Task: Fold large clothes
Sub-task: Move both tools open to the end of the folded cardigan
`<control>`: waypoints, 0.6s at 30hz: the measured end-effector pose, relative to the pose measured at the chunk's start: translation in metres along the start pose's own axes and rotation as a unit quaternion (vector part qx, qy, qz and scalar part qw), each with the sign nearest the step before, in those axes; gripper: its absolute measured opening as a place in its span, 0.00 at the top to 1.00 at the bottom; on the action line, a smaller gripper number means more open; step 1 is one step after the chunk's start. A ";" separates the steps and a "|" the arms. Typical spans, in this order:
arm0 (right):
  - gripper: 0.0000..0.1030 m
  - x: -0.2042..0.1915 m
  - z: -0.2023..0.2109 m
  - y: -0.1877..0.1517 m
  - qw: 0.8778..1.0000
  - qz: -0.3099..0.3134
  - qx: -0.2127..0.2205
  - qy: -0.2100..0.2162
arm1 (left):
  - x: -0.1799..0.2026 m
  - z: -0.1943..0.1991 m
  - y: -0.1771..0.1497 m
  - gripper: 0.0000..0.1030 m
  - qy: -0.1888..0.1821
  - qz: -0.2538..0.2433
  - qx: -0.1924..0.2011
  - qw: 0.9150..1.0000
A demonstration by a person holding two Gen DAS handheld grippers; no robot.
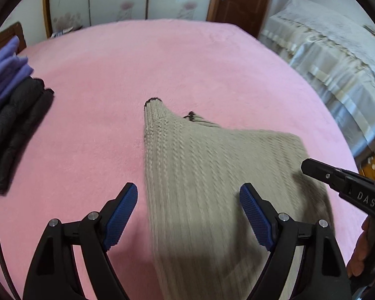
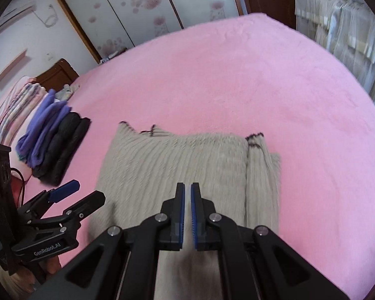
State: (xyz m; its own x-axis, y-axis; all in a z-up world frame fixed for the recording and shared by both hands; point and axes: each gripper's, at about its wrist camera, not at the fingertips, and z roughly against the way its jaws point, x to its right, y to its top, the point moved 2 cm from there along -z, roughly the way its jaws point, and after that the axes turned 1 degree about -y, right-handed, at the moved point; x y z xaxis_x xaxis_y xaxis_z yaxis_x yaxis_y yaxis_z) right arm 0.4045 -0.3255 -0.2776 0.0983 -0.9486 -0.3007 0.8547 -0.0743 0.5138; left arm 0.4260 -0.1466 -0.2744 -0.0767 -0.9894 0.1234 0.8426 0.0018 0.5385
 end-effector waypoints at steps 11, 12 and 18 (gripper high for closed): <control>1.00 0.039 -0.014 -0.004 0.999 0.000 -0.019 -0.026 | -0.032 -0.042 -0.012 0.11 -0.033 0.057 -0.039 0.997; 1.00 0.038 -0.011 -0.004 0.999 0.003 -0.019 -0.027 | -0.032 -0.042 -0.011 0.11 -0.034 0.059 -0.043 0.997; 0.92 0.036 0.020 -0.009 1.000 -0.020 -0.004 -0.015 | -0.024 -0.034 -0.007 0.11 -0.016 0.036 -0.061 0.997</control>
State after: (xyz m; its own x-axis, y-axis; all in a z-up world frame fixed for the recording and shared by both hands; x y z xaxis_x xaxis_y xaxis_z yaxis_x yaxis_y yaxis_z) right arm 0.3903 -0.3651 -0.2770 0.0492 -0.9538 -0.2963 0.8613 -0.1097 0.4961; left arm 0.4397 -0.1280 -0.3092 -0.0282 -0.9821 0.1862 0.9049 0.0541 0.4223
